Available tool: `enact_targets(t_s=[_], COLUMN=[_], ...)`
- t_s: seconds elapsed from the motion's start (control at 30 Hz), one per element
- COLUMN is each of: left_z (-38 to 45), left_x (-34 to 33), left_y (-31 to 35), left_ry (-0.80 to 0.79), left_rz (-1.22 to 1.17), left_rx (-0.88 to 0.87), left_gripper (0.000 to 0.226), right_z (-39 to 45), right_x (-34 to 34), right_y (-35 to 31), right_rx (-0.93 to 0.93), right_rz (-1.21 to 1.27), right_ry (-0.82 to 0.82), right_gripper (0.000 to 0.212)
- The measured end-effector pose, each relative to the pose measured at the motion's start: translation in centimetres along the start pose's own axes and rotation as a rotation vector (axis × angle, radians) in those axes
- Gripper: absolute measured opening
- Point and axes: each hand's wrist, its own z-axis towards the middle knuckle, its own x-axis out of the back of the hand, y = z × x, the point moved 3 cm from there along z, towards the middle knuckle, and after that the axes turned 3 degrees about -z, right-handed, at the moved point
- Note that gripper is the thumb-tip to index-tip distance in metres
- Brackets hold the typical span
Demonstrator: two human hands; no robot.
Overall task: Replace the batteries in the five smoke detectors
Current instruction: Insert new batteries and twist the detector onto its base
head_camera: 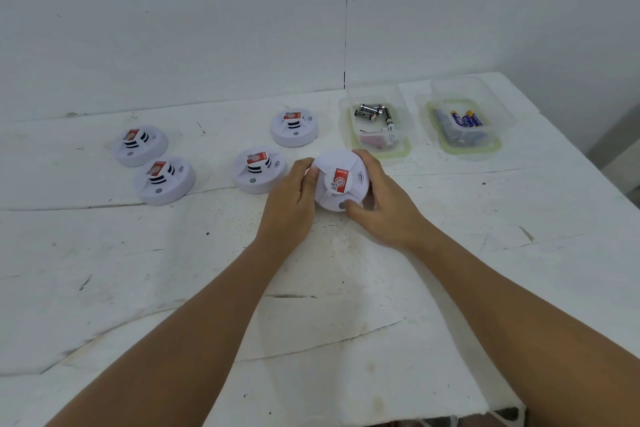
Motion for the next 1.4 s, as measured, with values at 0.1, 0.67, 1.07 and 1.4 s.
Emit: enact_targets(t_s=[0.1, 0.67, 1.07, 1.4], left_z=[0.0, 0.0, 0.0, 0.0], left_x=[-0.1, -0.1, -0.1, -0.1], left_y=[0.0, -0.2, -0.3, -0.3], left_ry=[-0.001, 0.011, 0.012, 0.011], left_rz=[0.007, 0.049, 0.053, 0.052], left_rx=[0.01, 0.003, -0.004, -0.01], left_gripper=[0.03, 0.031, 0.032, 0.031], right_z=[-0.1, 0.4, 0.6, 0.7], right_x=[0.0, -0.6, -0.7, -1.1], right_y=[0.0, 0.9, 1.2, 1.4], right_rx=[0.004, 0.001, 0.008, 0.016], right_rz=[-0.003, -0.009, -0.019, -0.009], right_ry=[0.0, -0.016, -0.014, -0.016], right_gripper=[0.076, 0.08, 0.081, 0.081])
